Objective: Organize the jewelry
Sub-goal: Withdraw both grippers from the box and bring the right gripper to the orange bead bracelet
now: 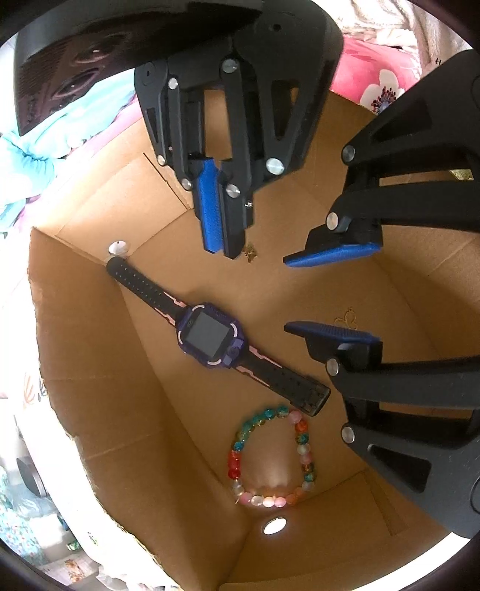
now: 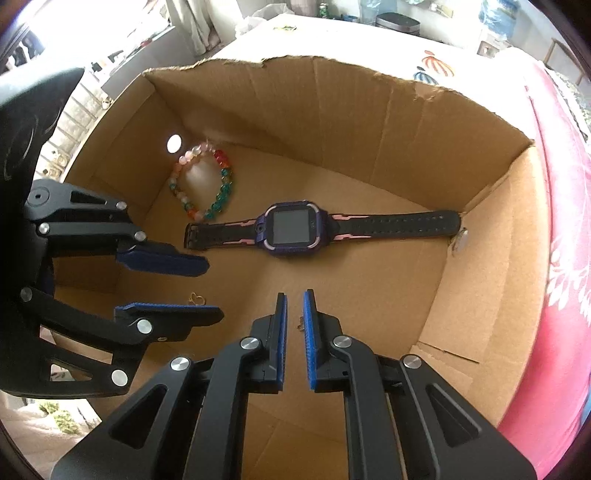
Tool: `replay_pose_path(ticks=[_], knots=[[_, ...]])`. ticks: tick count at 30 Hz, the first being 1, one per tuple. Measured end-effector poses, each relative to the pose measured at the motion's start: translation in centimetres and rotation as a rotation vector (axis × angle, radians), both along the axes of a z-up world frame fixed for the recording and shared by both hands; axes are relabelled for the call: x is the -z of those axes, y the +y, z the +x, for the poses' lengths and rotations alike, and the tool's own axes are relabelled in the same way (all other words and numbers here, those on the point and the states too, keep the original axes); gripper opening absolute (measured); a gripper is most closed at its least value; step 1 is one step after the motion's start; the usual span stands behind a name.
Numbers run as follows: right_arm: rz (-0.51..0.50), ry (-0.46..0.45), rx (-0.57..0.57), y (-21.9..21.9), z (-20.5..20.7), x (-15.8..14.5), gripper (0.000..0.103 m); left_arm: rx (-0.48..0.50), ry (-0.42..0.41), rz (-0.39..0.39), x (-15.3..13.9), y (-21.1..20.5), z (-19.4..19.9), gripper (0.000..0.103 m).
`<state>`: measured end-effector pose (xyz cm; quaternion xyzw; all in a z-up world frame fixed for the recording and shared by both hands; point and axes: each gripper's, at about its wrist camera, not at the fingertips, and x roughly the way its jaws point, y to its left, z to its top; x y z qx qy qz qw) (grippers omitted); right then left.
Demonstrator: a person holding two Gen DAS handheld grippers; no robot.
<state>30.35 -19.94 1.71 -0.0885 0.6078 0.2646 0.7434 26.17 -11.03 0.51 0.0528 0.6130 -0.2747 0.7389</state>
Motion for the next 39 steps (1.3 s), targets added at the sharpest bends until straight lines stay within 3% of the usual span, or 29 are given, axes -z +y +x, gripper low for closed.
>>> replay_pose_path(ticks=[4, 7, 9, 10, 12, 13, 18, 20, 25, 29, 33, 39], knots=[[0.041, -0.029, 0.021, -1.1, 0.0, -1.3, 0.009, -0.009, -0.033, -0.008, -0.4, 0.2, -0.3, 0.029], [0.11, -0.079, 0.043, -2.1, -0.8, -3.4, 0.01, -0.031, -0.147, -0.04, -3.0, 1.4, -1.6, 0.029], [0.153, -0.159, 0.059, -3.0, -1.9, -5.9, 0.011, -0.051, -0.229, -0.076, -5.1, 2.3, -2.7, 0.029], [0.165, -0.195, 0.064, -3.4, -2.5, -7.1, 0.014, -0.06, -0.271, -0.102, -6.4, 3.0, -3.6, 0.03], [0.194, -0.271, 0.073, -4.1, -4.2, -9.3, 0.038, -0.083, -0.351, -0.14, -8.7, 4.4, -5.8, 0.04], [0.216, -0.322, 0.078, -4.7, -5.7, -10.8, 0.043, -0.088, -0.387, -0.153, -9.6, 5.0, -6.9, 0.043], [0.303, -0.457, 0.103, -6.8, -12.1, -13.7, 0.054, -0.148, -0.539, -0.209, -12.4, 9.0, -13.9, 0.061], [0.333, -0.483, 0.131, -7.4, -14.9, -13.4, 0.055, -0.176, -0.585, -0.203, -12.4, 9.9, -16.0, 0.069], [0.317, -0.493, 0.217, -8.1, -20.1, -9.8, 0.056, -0.26, -0.64, -0.155, -10.0, 11.9, -21.2, 0.076], [0.338, -0.387, 0.275, -7.2, -22.0, -5.1, 0.056, -0.322, -0.579, -0.139, -6.5, 12.2, -23.1, 0.076], [0.361, -0.281, 0.27, -5.3, -23.6, -0.6, 0.055, -0.31, -0.498, -0.118, -2.7, 11.7, -23.8, 0.076], [0.314, -0.25, 0.24, -2.2, -25.2, 2.3, 0.051, -0.257, -0.493, -0.057, 0.6, 9.3, -24.9, 0.074]])
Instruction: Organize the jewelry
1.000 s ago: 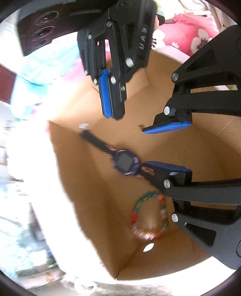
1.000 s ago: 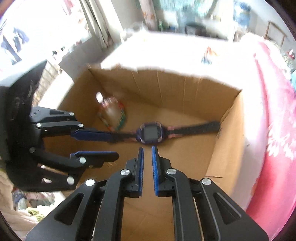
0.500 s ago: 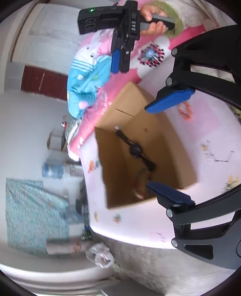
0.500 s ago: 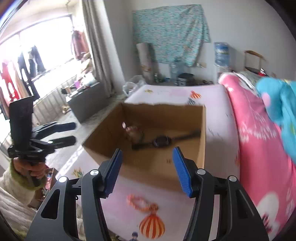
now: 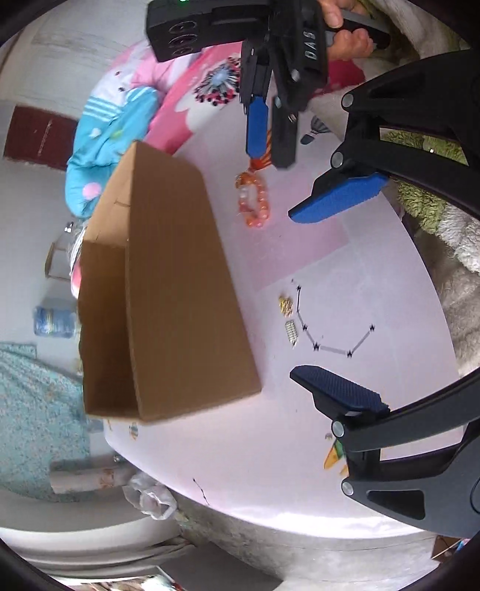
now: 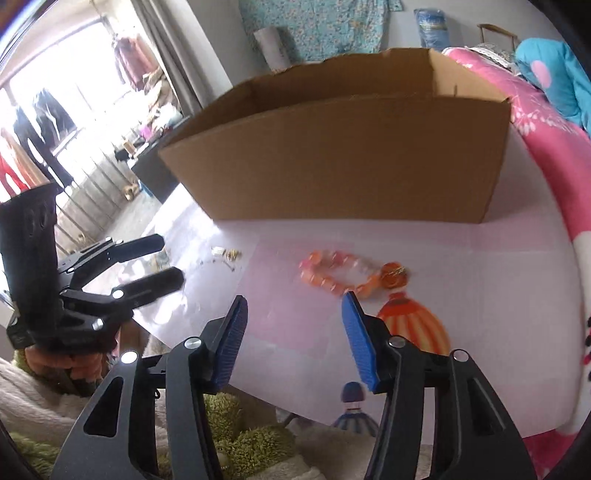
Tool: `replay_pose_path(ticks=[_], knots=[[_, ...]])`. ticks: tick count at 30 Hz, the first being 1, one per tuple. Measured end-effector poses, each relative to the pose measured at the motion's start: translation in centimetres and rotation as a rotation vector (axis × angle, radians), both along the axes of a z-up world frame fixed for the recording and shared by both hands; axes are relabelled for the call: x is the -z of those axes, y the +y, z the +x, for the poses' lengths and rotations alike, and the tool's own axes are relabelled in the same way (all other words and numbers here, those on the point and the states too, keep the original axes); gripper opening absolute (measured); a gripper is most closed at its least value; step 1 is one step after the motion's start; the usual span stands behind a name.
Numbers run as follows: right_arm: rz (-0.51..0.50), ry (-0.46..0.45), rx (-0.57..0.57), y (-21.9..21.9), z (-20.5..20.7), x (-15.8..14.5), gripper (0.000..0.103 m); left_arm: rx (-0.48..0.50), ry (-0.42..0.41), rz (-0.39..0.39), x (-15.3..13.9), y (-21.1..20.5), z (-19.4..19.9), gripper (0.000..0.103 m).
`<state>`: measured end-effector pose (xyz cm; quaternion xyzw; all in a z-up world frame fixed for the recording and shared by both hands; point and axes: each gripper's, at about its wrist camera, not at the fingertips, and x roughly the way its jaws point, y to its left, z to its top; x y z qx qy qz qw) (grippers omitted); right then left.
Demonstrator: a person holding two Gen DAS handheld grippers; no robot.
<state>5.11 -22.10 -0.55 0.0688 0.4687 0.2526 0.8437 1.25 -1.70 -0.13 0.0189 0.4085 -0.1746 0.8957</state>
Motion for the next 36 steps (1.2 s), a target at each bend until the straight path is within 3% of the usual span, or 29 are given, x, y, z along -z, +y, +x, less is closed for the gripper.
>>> replay_pose_path(ticks=[6, 16, 25, 34, 36], knots=[[0.01, 0.054, -0.001, 1.3, -0.2, 1.5, 0.04, -0.013, -0.023, 0.073, 0.7, -1.0, 0.7, 0.059], [0.01, 0.068, 0.018, 1.5, -0.2, 1.7, 0.04, -0.025, -0.018, 0.089, 1.1, -0.7, 1.8, 0.04], [-0.007, 0.003, 0.051, 0.5, -0.1, 0.9, 0.037, -0.028, -0.004, 0.102, 1.7, -0.8, 2.5, 0.035], [-0.211, -0.148, -0.049, 3.4, 0.8, 0.1, 0.036, -0.008, -0.001, 0.096, 2.0, -1.3, 2.8, 0.035], [-0.264, -0.154, -0.081, 4.6, 1.2, 0.3, 0.029, -0.011, -0.001, 0.089, 2.0, -1.1, 2.8, 0.035]])
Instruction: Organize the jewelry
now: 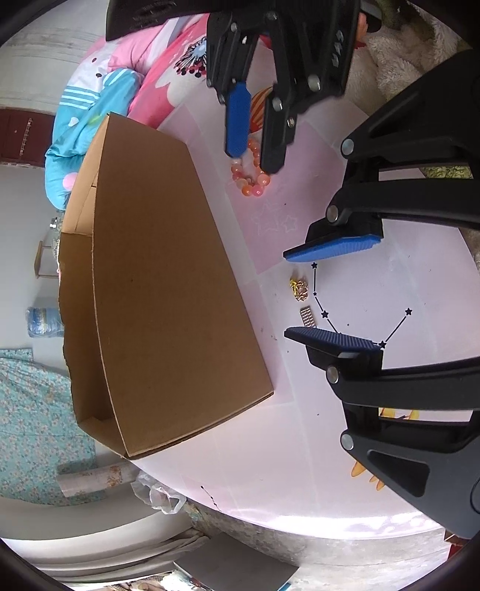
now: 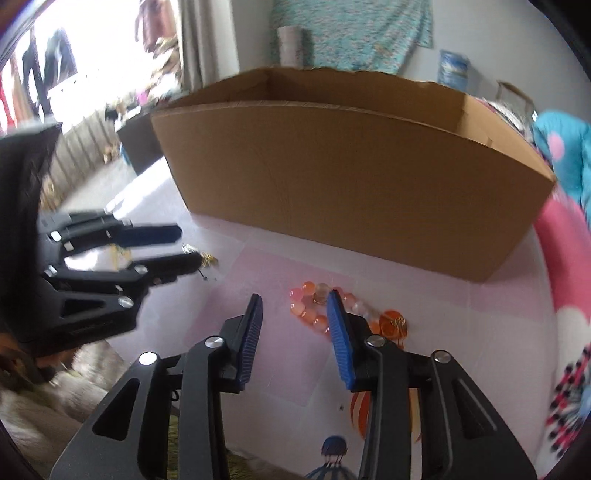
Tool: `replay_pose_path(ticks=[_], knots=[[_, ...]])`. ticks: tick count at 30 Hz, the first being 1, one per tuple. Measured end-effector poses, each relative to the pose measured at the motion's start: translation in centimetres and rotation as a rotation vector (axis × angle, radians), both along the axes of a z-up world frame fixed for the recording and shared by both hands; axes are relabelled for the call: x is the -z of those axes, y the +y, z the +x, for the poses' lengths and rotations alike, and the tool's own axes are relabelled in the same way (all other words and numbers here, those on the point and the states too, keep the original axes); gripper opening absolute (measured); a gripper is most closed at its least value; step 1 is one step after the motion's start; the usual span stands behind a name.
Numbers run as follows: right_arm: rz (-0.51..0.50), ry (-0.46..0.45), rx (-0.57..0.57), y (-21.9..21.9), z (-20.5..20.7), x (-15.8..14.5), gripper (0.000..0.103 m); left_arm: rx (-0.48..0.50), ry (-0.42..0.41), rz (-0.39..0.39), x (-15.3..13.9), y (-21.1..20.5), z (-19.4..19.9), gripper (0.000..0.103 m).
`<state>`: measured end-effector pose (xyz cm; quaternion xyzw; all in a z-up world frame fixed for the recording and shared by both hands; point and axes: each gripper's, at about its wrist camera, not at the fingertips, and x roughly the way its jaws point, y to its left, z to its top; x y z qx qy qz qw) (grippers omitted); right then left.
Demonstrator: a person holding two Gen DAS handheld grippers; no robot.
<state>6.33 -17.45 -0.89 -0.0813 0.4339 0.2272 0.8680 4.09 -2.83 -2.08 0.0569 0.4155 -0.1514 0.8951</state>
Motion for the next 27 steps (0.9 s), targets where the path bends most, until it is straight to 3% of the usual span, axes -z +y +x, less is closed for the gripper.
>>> replay_pose_path(ticks=[5, 8, 12, 15, 22, 24, 27], knots=[[-0.103, 0.017, -0.046, 1.0, 0.4, 0.9, 0.02, -0.019, 0.011, -0.021, 0.2, 0.8, 0.2, 0.035], [-0.108, 0.028, -0.067, 1.2, 0.6, 1.0, 0.01, -0.029, 0.019, -0.029, 0.4, 1.1, 0.2, 0.035], [-0.095, 0.017, -0.074, 1.0, 0.4, 0.5, 0.01, -0.04, 0.027, -0.03, 0.7, 1.3, 0.4, 0.035], [-0.013, 0.016, -0.043, 0.0, 0.7, -0.6, 0.01, -0.044, 0.023, -0.037, 0.5, 1.4, 0.3, 0.035], [0.457, 0.094, 0.128, -8.2, 2.8, -3.2, 0.01, -0.049, 0.012, -0.043, 0.1, 1.4, 0.0, 0.035], [0.554, 0.079, 0.148, -9.9, 2.9, -3.8, 0.01, -0.05, 0.01, -0.049, 0.1, 1.4, -0.2, 0.035], [0.593, 0.007, 0.175, -12.0, 2.1, -5.0, 0.01, -0.052, 0.012, -0.046, 0.1, 1.4, -0.3, 0.035]])
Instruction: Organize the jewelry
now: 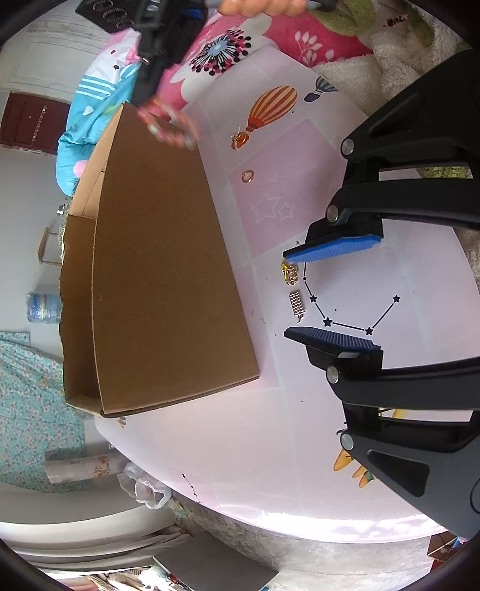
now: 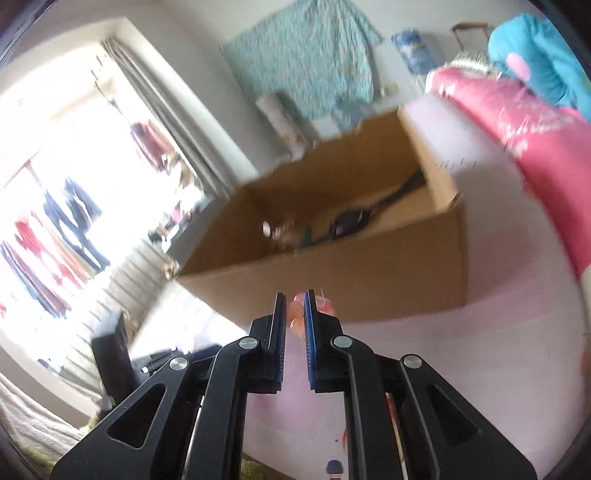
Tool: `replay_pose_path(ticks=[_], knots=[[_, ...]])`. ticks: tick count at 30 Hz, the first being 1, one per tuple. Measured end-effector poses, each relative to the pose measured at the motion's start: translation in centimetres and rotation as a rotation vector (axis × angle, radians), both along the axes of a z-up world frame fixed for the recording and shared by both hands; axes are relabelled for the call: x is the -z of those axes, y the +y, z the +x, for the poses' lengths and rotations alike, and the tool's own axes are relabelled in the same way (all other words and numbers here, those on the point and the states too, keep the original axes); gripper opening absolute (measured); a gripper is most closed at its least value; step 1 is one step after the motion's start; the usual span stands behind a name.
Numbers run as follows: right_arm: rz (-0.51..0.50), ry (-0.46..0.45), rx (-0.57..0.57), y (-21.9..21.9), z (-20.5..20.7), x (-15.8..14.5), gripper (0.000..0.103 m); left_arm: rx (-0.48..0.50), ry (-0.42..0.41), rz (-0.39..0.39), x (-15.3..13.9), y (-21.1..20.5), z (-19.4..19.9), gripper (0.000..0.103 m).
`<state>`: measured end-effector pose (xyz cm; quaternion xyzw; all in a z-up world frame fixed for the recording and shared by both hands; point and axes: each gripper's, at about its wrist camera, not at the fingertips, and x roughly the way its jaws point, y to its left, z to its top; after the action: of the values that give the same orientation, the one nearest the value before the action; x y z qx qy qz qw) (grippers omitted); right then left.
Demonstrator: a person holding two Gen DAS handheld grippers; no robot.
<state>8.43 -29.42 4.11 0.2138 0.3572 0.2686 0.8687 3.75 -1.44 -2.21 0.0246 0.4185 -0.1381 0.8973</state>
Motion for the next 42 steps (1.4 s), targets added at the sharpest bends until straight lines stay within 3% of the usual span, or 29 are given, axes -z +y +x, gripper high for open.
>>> replay_pose_path(ticks=[5, 8, 12, 14, 16, 18, 19, 24, 30, 35, 42], knots=[[-0.178, -0.034, 0.118, -1.9, -1.0, -0.4, 0.01, 0.003, 0.007, 0.0, 0.2, 0.1, 0.0, 0.035], [-0.375, -0.043, 0.178, -1.9, -1.4, 0.1, 0.01, 0.003, 0.004, 0.004, 0.1, 0.1, 0.0, 0.035], [-0.668, -0.037, 0.167, 0.8, -1.1, 2.0, 0.01, 0.004, 0.007, 0.005, 0.1, 0.0, 0.1, 0.035], [-0.753, -0.006, 0.125, 2.3, -1.3, 3.7, 0.011, 0.008, 0.01, 0.011, 0.1, -0.1, 0.0, 0.035], [-0.755, 0.01, 0.094, 3.0, -1.2, 4.5, 0.011, 0.01, 0.009, 0.02, 0.1, -0.2, -0.1, 0.035], [-0.719, 0.011, 0.096, 3.1, -1.4, 4.1, 0.024, 0.013, 0.007, 0.026, 0.1, -0.3, -0.2, 0.035], [-0.687, 0.008, 0.105, 2.9, -1.6, 3.9, 0.026, 0.015, 0.004, 0.025, 0.0, -0.3, -0.2, 0.035], [-0.505, 0.0, 0.076, 2.2, -2.2, 2.4, 0.027, 0.031, -0.008, 0.011, -0.2, -0.6, -0.2, 0.035], [-0.371, 0.068, -0.002, 2.8, -3.1, 3.5, 0.027, 0.068, -0.026, 0.002, -0.4, -1.5, -0.2, 0.035], [-0.34, 0.127, -0.012, 3.3, -3.7, 5.2, 0.027, 0.076, 0.009, 0.017, 0.4, -2.3, 0.7, 0.028], [-0.33, 0.119, -0.003, 3.1, -3.5, 5.4, 0.027, 0.056, 0.034, 0.038, 1.3, -2.4, 1.7, 0.02]])
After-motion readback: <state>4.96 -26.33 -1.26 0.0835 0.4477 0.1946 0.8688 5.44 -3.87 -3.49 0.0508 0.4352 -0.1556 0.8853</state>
